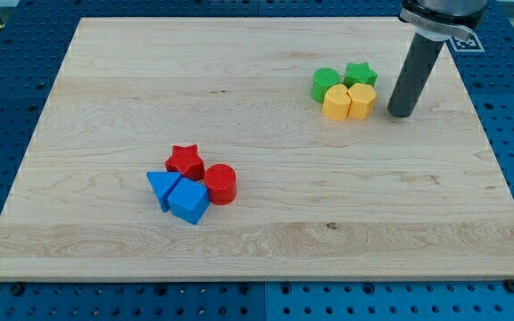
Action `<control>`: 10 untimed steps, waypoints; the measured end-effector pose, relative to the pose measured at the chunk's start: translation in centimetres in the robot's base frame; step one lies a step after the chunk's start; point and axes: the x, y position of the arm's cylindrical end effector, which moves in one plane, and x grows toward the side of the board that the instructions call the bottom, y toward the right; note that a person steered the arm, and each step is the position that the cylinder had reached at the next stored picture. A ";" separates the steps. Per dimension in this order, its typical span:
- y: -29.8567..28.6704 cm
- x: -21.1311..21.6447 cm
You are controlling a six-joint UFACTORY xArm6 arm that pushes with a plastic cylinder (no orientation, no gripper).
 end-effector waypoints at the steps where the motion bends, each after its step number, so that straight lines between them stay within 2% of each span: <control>1: -0.3 -1.3; 2: -1.0 -4.7; 4: -6.7 -4.7; 6: -7.0 -4.4; 9: -7.5 -0.7; 10: -7.5 -2.4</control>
